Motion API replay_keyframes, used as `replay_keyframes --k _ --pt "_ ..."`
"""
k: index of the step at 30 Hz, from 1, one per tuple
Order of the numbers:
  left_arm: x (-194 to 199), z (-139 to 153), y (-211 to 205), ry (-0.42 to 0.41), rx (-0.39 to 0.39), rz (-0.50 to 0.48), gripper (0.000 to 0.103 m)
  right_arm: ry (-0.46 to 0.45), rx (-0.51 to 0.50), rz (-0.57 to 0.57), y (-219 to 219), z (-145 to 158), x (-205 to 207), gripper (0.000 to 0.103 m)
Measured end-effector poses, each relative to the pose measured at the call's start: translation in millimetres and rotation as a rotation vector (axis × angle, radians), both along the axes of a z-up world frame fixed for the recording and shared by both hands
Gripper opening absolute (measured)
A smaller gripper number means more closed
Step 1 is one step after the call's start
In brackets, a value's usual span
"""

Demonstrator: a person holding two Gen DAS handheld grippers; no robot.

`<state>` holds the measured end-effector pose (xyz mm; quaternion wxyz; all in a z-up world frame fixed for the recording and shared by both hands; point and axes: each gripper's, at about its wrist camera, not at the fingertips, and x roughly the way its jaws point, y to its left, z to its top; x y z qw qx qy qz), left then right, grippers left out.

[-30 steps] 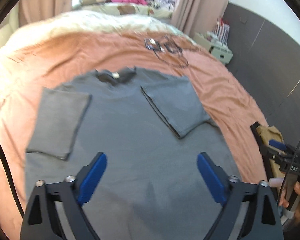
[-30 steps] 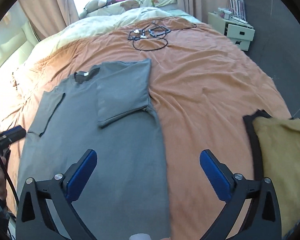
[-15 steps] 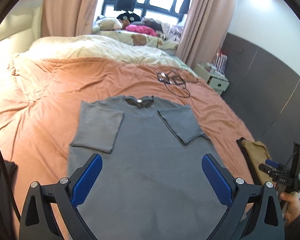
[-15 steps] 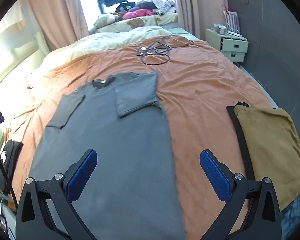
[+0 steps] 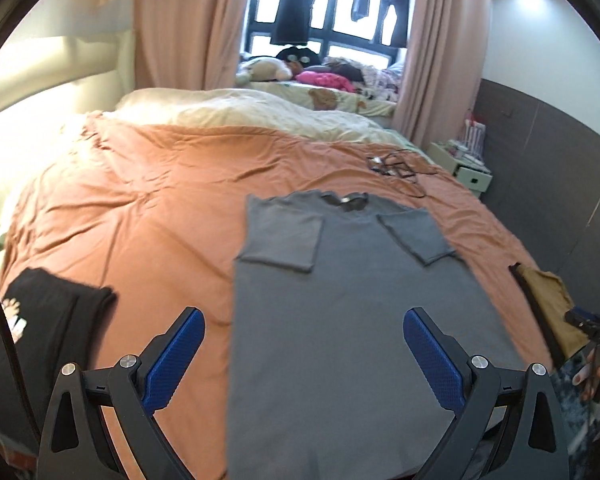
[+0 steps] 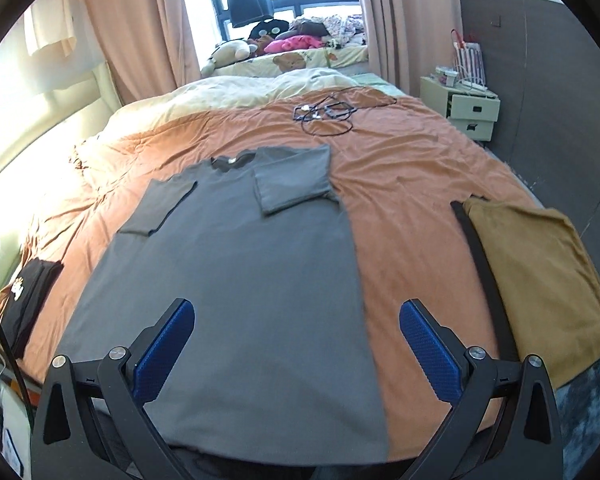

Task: Fold small clothes
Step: 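Move both grippers back toward the hem end of the shirt, then lower both grippers to the shirt hem and grasp it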

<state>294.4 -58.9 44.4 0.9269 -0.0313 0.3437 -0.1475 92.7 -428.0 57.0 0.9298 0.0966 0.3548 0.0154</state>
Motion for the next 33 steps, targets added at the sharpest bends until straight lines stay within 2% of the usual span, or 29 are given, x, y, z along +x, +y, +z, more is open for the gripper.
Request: replay_keyframes --k 5,8,13,17,21,26,31,33 --pt "-20 -26 31 0.039 -0.017 0.058 0.1 0.045 -0.025 -0.026 -3 -9 -5 0.103" --pt "-34 -54 46 0.079 -0.023 0.114 0.101 0.059 -0.011 -0.025 -3 -18 -8 0.103" --pt "-57 -99 54 0.133 -0.01 0.111 0.101 0.085 -0.035 -0.054 0 -39 -17 0.103" --pt "-70 -125 67 0.165 -0.053 0.12 0.101 0.069 -0.03 -0.063 7 -45 -24 0.103" --pt "-78 -137 79 0.171 -0.075 0.144 0.101 0.08 -0.049 -0.049 13 -55 -26 0.103" --pt "-83 -150 86 0.176 -0.095 0.14 0.101 0.091 0.005 -0.051 5 -71 -34 0.103" --pt "-80 -160 99 0.197 -0.18 0.143 0.1 0.088 0.052 -0.056 -9 -83 -37 0.103" --pt "-77 -164 103 0.207 -0.218 0.15 0.094 0.093 0.08 -0.066 -15 -90 -36 0.103"
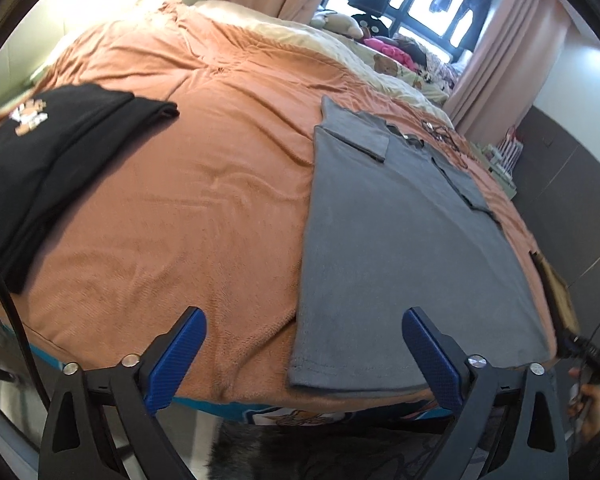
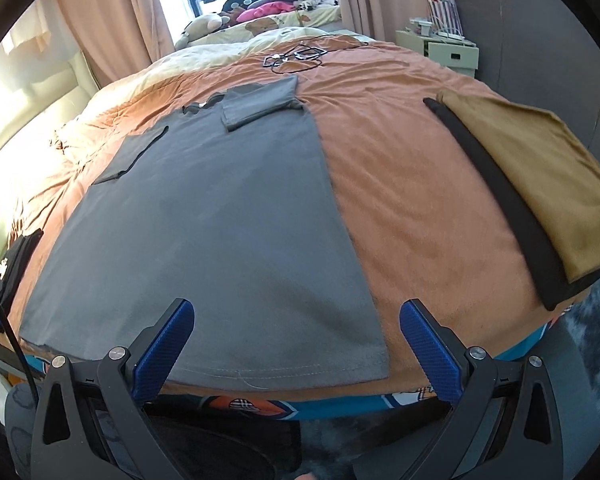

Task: Fold small clothes
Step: 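Lower both grippers to the shirt hem and grasp it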

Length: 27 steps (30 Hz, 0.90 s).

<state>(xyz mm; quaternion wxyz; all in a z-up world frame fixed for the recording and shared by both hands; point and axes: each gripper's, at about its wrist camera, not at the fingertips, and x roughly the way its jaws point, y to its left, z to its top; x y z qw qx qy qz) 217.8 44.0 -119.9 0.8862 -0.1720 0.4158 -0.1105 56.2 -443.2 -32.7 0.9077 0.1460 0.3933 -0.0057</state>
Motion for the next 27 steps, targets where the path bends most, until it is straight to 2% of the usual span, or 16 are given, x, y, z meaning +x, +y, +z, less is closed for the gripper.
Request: replay_keyframes --k 3,5,7,10,12,14,18,23,27 --pt "10 -9 2 0.038 -0.061 0.002 0.08 0.004 0.068 -0.01 -8 -12 1 0.101" --pt "16 -16 2 0.065 -0.088 -0.003 0.065 0.015 0.133 -0.02 -17 -20 5 0.086" --pt "22 -23 0 0.09 -0.1 -0.012 0.062 0.023 0.174 -0.039 -26 -28 6 0.079" --pt "25 -31 -5 0.128 -0.098 -0.022 0.056 0.018 0.21 -0.075 -41 -35 6 0.078" --pt "25 -38 -5 0.159 -0.142 -0.028 0.051 0.015 0.244 -0.105 -53 -39 2 0.078" --pt "23 -45 -3 0.188 -0.184 -0.03 0.045 0.012 0.267 -0.122 -58 -43 0 0.071" --pt "16 -57 0 0.235 -0.274 -0.017 0.042 0.007 0.375 -0.128 -72 -57 -5 0.067" --pt "3 -58 2 0.24 -0.293 0.01 0.042 -0.024 0.435 -0.132 -79 -67 -14 0.067" --pt "-5 -58 4 0.249 -0.323 0.031 0.042 -0.055 0.521 -0.149 -89 -76 -21 0.066"
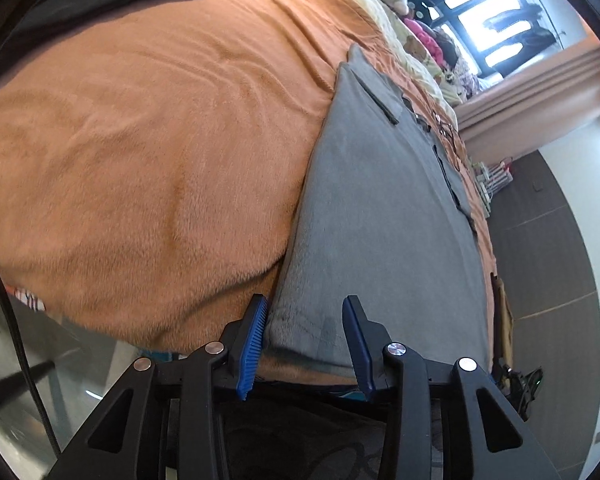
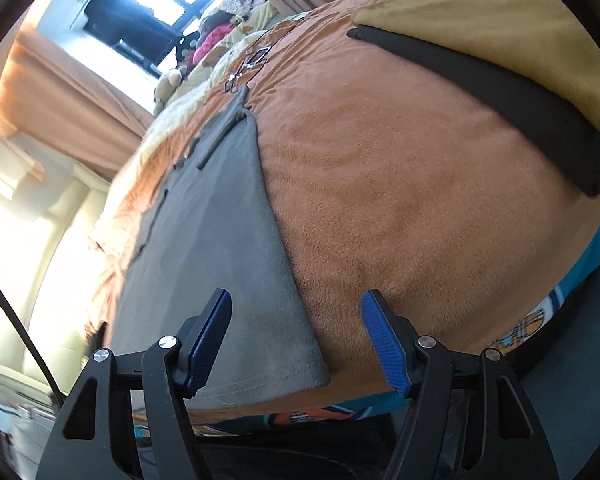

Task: Fold small clothes
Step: 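Lower both grippers to the shirt hem and grasp it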

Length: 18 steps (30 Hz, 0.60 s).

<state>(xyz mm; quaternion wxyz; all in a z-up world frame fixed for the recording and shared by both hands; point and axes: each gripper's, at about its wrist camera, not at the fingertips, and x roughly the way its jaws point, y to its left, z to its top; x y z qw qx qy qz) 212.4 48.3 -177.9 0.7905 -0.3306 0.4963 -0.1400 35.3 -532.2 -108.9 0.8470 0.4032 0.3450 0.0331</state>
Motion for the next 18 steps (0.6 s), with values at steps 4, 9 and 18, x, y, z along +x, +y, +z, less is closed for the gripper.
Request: replay_keyframes --k 4,9,18 --pt "-7 -2 4 0.015 -0.053 0.032 0.042 -0.015 0.078 0.0 1 -11 -5 0.066" --pt "-13 -6 13 0.024 -0.124 0.067 0.042 -0.041 0.161 0.047 15 -24 -7 0.066" --pt "-11 -11 10 0.039 -0.229 0.122 0.043 -0.073 0.225 0.005 22 -37 5 0.043"
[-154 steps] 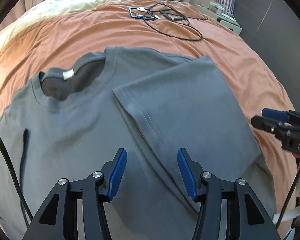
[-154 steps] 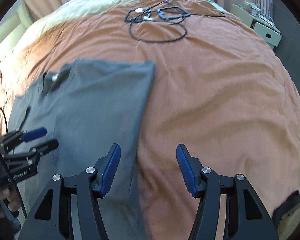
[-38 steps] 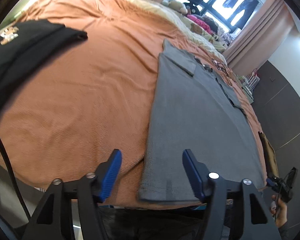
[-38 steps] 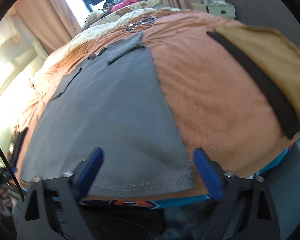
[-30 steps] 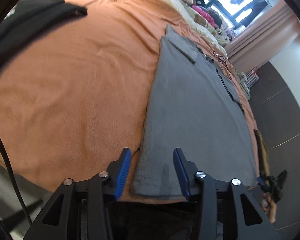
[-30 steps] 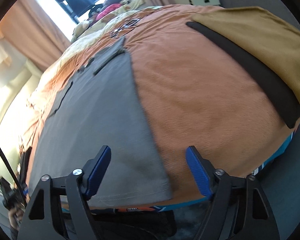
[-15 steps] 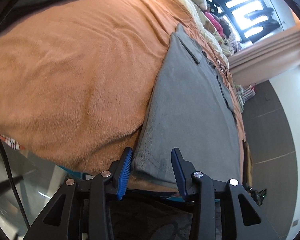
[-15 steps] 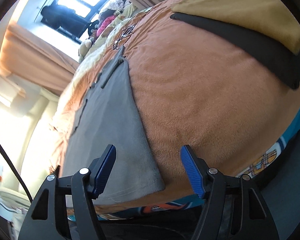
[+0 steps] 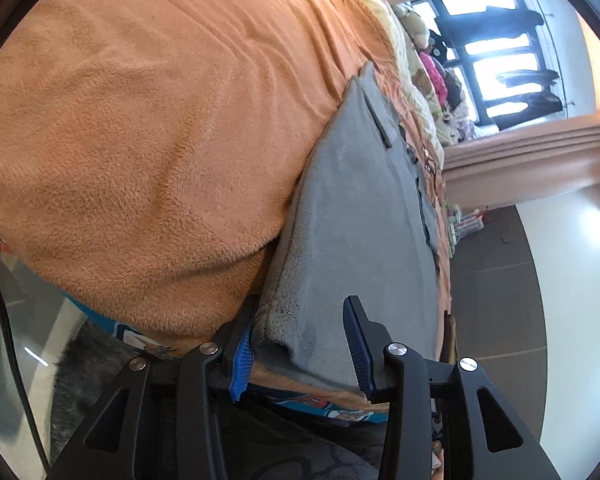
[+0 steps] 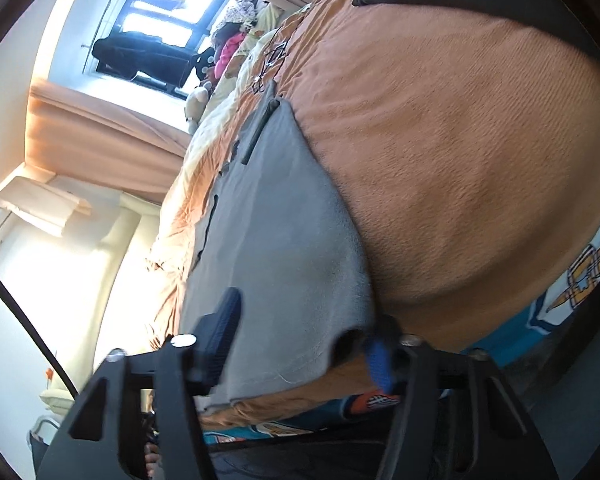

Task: Fold small clothes
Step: 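Lower both grippers to the shirt hem and grasp it, then lift the hem with both grippers and fold it toward the collar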

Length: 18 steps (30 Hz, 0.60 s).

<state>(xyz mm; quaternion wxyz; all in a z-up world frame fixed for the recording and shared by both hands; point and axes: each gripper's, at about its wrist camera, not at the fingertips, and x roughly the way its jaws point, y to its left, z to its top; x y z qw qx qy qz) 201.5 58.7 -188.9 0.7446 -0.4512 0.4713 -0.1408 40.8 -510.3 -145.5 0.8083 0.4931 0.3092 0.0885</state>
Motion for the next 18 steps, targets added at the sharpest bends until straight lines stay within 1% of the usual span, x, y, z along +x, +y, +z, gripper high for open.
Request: replay_keyframes --k 3,6,7,8,9,10,11,12,13,16,18 --pt "-1 0 0 0.006 0.008 0.033 0.043 0.018 -0.028 -0.018 3 -3 9 0.037" --pt "5 0 -5 0.013 0.035 0.058 0.042 0.033 -0.025 -0.051 4 -3 14 0.029" --pt "7 0 -5 0.016 0.038 0.067 0.042 0.04 -0.021 -0.061 3 -4 17 0.024" --pt "8 -1 -5 0.022 0.041 0.08 0.036 0.052 -0.018 -0.073 4 -4 18 0.017" --pt "9 -2 -5 0.031 0.049 0.089 0.031 0.065 -0.015 -0.084 5 -4 19 0.012" --pt "11 -2 -5 0.049 0.067 0.097 0.017 0.078 -0.012 -0.092 6 -4 20 0.003" --pt "11 -4 -4 0.074 0.081 0.106 0.01 0.083 -0.011 -0.101 5 -3 19 0.0" --pt "11 -4 -2 0.081 0.069 0.109 0.01 0.078 -0.013 -0.105 6 0 17 0.0" --pt "11 -4 -1 0.08 0.058 0.108 0.007 0.066 -0.023 -0.11 7 7 15 0.0" --pt "8 9 5 0.043 0.081 0.106 0.006 0.029 -0.036 -0.102 7 27 9 0.0" --pt "6 17 9 0.022 0.052 0.111 0.005 0.013 -0.043 -0.095 9 38 5 0.0"
